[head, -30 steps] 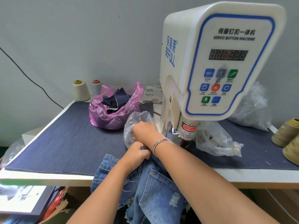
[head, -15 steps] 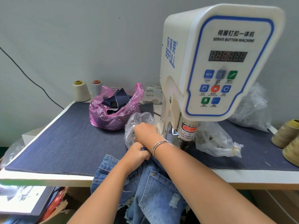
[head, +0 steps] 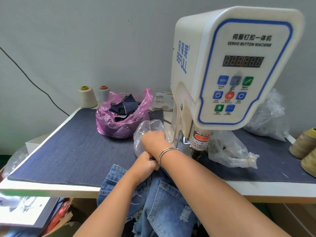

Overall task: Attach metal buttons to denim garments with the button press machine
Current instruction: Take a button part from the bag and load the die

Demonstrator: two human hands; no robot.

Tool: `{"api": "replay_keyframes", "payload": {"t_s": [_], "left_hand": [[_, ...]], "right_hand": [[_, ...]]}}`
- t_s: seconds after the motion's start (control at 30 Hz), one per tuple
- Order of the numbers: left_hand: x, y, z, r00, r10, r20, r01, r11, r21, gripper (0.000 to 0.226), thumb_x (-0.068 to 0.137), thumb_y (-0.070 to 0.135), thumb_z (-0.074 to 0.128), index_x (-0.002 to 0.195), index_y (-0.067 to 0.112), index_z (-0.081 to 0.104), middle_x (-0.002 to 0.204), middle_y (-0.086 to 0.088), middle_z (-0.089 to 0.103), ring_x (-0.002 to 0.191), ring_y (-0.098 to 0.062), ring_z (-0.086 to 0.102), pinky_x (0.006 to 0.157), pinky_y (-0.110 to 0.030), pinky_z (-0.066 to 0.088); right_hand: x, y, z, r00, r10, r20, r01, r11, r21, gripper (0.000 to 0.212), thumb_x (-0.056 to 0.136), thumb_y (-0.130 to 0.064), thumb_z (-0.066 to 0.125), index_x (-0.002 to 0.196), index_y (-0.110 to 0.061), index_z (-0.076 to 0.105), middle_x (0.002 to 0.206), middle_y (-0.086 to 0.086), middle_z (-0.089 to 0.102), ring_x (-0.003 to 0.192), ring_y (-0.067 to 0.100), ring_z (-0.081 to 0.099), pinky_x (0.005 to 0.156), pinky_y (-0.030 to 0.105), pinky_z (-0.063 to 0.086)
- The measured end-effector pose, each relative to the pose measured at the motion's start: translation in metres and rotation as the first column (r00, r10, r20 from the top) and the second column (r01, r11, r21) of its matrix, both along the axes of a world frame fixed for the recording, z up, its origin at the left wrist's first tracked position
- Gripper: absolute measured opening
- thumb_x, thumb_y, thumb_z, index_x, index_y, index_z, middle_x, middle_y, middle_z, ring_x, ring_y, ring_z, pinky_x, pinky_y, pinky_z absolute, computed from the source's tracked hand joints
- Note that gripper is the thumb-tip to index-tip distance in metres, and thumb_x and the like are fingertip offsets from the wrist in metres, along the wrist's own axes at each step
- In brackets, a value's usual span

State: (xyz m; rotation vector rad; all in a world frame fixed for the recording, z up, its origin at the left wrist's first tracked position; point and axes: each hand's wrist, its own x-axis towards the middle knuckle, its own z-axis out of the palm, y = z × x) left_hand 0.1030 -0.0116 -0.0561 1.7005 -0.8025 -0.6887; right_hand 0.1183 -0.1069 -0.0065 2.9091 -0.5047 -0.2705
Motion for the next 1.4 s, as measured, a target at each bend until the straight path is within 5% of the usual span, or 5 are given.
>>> {"api": "replay_keyframes", "payload": {"t_s": [0.2, 0.33, 0.53, 0.83, 1.4], "left_hand": [[-0.001, 0.000, 0.002, 1.000, -0.020, 0.000, 0.020, 1.000, -0.004, 0.016, 0.051, 0.009, 0.047, 0.044, 0.023, 0.042, 0.051, 0.008, 0.038, 0.057, -0.010, 0.031, 0.057, -0.027, 0.027], [-0.002, 0.001, 0.004, 0.999, -0.035, -0.010, 0.035, 0.999, -0.035, 0.017, 0.052, 0.009, 0.047, 0.045, 0.023, 0.040, 0.052, 0.005, 0.037, 0.055, -0.009, 0.030, 0.057, -0.027, 0.025], [-0.006, 0.002, 0.008, 0.987, -0.042, 0.157, 0.058, 0.993, -0.102, 0.024, 0.085, 0.011, 0.048, 0.073, 0.029, 0.056, 0.068, 0.025, 0.062, 0.065, 0.012, 0.054, 0.061, -0.012, 0.044], [-0.002, 0.000, 0.007, 0.994, -0.056, 0.096, 0.059, 0.998, -0.028, 0.030, 0.053, 0.012, 0.043, 0.065, 0.009, 0.070, 0.064, -0.007, 0.054, 0.061, -0.010, 0.044, 0.056, -0.016, 0.037], [-0.002, 0.000, 0.007, 0.995, -0.049, 0.085, 0.051, 0.998, -0.026, 0.030, 0.052, 0.011, 0.043, 0.060, 0.019, 0.071, 0.063, -0.003, 0.060, 0.060, -0.008, 0.049, 0.056, -0.013, 0.041]], "right_hand": [[0.000, 0.001, 0.000, 0.999, 0.044, -0.014, -0.045, 0.993, -0.110, 0.027, 0.090, -0.007, 0.049, 0.114, -0.014, 0.062, 0.118, 0.001, 0.061, 0.107, 0.024, 0.060, 0.070, 0.033, 0.041], [-0.015, 0.003, 0.008, 0.956, 0.016, 0.294, -0.030, 0.999, 0.045, 0.023, 0.090, -0.004, 0.049, 0.109, -0.010, 0.062, 0.110, 0.009, 0.064, 0.102, 0.029, 0.062, 0.069, 0.034, 0.041], [-0.100, 0.041, -0.003, 0.557, -0.286, 0.780, -0.257, 0.833, 0.489, 0.009, 0.088, -0.021, 0.060, 0.087, -0.016, 0.068, 0.086, -0.002, 0.063, 0.079, 0.016, 0.056, 0.067, 0.027, 0.041], [-0.222, 0.001, -0.031, 0.324, -0.759, 0.564, -0.280, 0.493, 0.824, 0.017, 0.085, -0.016, 0.068, 0.077, -0.031, 0.070, 0.077, -0.011, 0.069, 0.072, 0.005, 0.062, 0.064, 0.011, 0.047], [-0.202, -0.032, -0.024, 0.535, -0.495, 0.685, -0.289, 0.654, 0.699, 0.028, 0.085, -0.011, 0.070, 0.072, -0.035, 0.061, 0.064, -0.015, 0.060, 0.065, 0.000, 0.055, 0.063, 0.008, 0.041]]}}
